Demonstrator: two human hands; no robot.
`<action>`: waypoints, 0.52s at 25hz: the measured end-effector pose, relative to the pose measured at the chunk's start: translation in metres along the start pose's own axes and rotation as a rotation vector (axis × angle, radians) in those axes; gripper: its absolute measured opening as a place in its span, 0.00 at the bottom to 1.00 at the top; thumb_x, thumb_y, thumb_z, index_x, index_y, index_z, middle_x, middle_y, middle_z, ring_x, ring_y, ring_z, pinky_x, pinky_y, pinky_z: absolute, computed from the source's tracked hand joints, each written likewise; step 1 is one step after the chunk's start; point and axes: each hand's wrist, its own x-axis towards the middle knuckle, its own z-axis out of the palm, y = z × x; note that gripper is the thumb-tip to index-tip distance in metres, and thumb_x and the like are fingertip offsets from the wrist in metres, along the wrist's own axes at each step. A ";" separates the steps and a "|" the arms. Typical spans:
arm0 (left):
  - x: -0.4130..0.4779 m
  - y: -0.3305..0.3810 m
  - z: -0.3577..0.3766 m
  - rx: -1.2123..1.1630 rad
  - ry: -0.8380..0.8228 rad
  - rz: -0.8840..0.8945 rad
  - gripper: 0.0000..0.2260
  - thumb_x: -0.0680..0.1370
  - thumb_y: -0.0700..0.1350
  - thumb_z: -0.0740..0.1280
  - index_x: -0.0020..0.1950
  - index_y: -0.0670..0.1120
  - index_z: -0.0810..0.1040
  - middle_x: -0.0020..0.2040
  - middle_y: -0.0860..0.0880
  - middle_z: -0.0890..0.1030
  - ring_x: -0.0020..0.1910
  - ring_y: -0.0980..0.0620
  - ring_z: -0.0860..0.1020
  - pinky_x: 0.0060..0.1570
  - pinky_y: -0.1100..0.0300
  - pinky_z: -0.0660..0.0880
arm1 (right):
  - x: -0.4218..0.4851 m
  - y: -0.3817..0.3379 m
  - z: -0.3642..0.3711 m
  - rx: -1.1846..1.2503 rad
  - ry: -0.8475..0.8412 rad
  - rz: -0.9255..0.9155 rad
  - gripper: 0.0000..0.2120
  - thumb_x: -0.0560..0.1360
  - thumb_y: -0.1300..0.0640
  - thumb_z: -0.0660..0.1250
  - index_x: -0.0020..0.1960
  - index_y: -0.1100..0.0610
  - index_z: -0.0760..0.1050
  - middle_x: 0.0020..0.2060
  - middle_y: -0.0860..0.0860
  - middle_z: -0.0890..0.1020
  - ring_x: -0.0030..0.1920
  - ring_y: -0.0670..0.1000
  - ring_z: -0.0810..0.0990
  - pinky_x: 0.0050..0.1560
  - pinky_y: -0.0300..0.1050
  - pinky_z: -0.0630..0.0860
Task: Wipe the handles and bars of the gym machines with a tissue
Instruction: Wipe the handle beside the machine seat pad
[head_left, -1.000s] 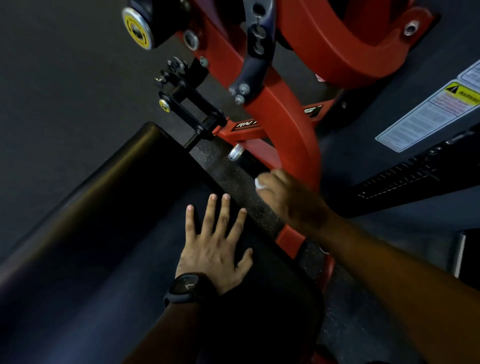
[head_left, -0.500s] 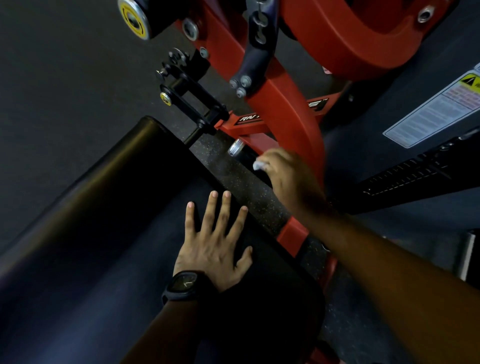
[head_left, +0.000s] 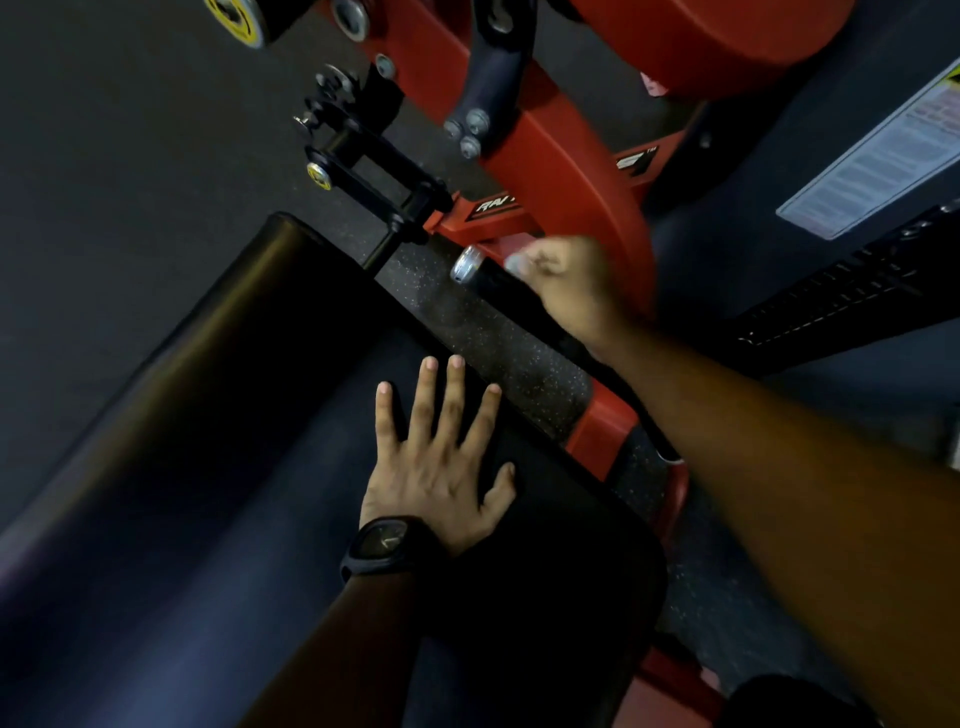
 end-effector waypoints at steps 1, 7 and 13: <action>0.001 0.001 -0.001 0.003 -0.003 -0.001 0.34 0.76 0.66 0.56 0.79 0.50 0.61 0.80 0.41 0.54 0.79 0.40 0.48 0.73 0.32 0.44 | 0.003 -0.004 0.002 0.055 -0.005 0.018 0.05 0.79 0.59 0.68 0.50 0.58 0.83 0.40 0.46 0.83 0.41 0.43 0.81 0.42 0.36 0.75; 0.000 0.001 -0.001 0.005 0.004 -0.005 0.34 0.76 0.66 0.56 0.79 0.51 0.61 0.80 0.42 0.54 0.79 0.40 0.48 0.73 0.32 0.43 | -0.006 0.011 -0.018 0.234 -0.136 0.188 0.06 0.79 0.60 0.67 0.52 0.57 0.83 0.45 0.46 0.84 0.47 0.43 0.82 0.54 0.38 0.78; 0.001 0.001 0.000 0.016 0.007 -0.015 0.34 0.77 0.66 0.54 0.79 0.51 0.60 0.80 0.41 0.53 0.79 0.40 0.47 0.73 0.32 0.43 | -0.053 0.024 -0.016 -0.220 0.238 -0.405 0.06 0.77 0.65 0.67 0.51 0.60 0.83 0.49 0.52 0.82 0.48 0.42 0.79 0.50 0.24 0.70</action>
